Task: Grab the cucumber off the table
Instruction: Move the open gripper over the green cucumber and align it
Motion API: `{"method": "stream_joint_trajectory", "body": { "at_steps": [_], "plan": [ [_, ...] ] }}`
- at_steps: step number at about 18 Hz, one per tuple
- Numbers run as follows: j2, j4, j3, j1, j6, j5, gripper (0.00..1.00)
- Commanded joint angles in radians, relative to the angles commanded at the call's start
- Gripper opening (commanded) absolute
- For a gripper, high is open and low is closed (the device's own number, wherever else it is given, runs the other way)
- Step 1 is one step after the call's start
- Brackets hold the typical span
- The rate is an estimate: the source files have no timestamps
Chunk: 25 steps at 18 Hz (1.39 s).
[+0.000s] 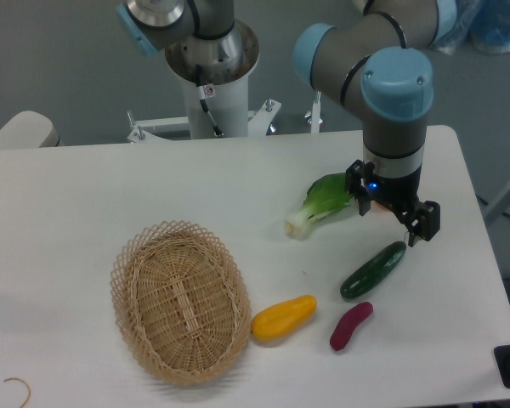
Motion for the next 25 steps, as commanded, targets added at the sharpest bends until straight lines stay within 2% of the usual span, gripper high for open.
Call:
{"method": "stream_joint_trajectory", "body": {
  "at_steps": [9, 14, 18, 19, 22, 25],
  "plan": [
    [-0.003, 0.002, -0.014, 0.008, -0.018, -0.009, 1.00],
    [-0.029, 0.003, -0.014, 0.002, -0.098, -0.035, 1.00],
    [-0.078, 0.005, -0.008, 0.000, -0.156, -0.054, 1.00],
    [-0.096, 0.012, -0.005, 0.000, -0.156, -0.054, 1.00],
    [-0.169, 0.119, -0.005, 0.015, -0.149, -0.043, 1.00],
    [-0.195, 0.141, -0.011, 0.044, -0.143, -0.044, 1.00]
  ]
}}
